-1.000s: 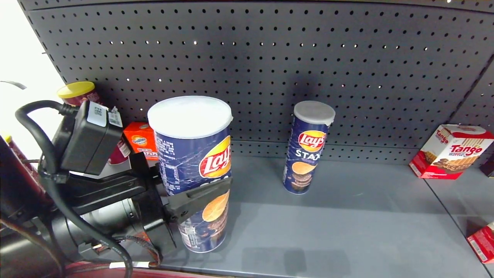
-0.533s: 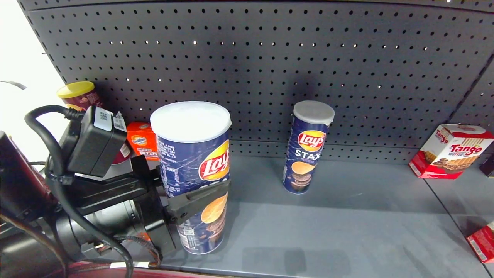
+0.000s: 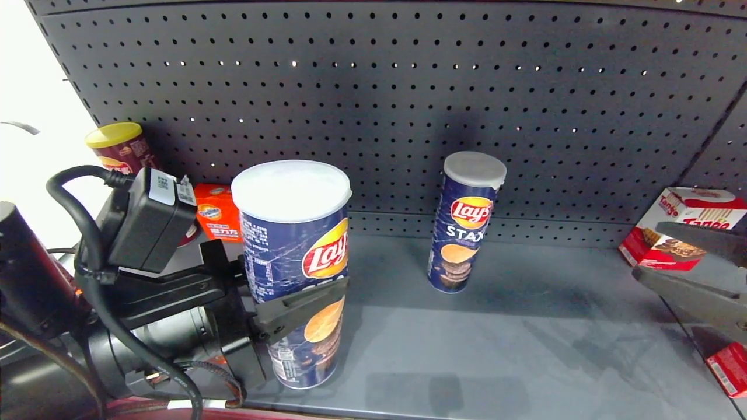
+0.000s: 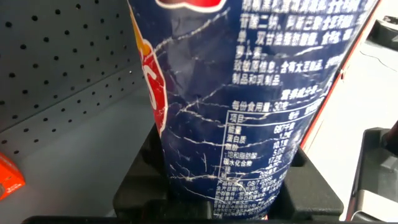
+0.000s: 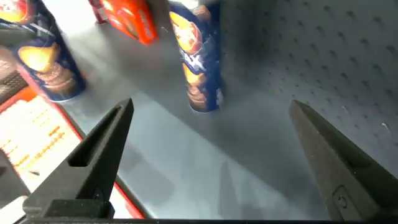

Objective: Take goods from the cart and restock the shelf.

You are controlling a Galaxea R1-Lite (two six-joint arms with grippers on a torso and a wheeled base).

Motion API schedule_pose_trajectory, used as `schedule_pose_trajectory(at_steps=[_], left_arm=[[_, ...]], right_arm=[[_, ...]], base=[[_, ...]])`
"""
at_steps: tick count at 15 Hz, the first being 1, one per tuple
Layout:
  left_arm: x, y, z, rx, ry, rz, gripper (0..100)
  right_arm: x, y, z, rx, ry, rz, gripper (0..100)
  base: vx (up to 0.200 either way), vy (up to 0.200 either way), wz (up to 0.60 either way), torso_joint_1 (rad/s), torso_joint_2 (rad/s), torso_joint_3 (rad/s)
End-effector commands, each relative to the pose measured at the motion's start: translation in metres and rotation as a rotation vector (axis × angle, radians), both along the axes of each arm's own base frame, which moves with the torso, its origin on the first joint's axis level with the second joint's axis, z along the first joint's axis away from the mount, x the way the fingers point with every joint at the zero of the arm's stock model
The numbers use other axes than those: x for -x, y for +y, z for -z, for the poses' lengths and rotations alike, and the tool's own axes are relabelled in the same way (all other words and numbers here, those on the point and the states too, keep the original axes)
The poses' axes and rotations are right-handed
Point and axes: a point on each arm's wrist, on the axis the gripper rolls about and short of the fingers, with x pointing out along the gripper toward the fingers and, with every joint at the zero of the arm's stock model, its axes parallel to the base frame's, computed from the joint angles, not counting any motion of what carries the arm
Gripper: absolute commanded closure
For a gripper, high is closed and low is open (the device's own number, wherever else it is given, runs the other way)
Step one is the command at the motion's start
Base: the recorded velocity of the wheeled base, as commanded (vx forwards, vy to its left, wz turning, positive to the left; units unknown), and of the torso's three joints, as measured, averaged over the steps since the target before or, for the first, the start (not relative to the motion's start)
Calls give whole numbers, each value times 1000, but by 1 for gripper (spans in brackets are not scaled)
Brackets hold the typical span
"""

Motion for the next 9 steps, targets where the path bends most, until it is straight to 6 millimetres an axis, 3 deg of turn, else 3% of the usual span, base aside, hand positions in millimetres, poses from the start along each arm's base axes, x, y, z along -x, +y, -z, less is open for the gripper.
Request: schedule_pose_trajectory(at_steps=[1, 5, 9], left_arm=[[0, 0, 0, -1, 2, 1, 100], [-4, -3, 3, -8, 11, 1, 100], [-9, -3, 4, -13, 20, 13, 100]], right_arm=[[-37, 12, 9, 10, -8, -176, 0], [-65, 22, 12, 20, -58, -353, 0], [-100, 32, 18, 66, -98, -388, 0]], base=[[0, 0, 0, 0, 0, 0], [0, 0, 0, 0, 0, 0], [0, 0, 0, 0, 0, 0]])
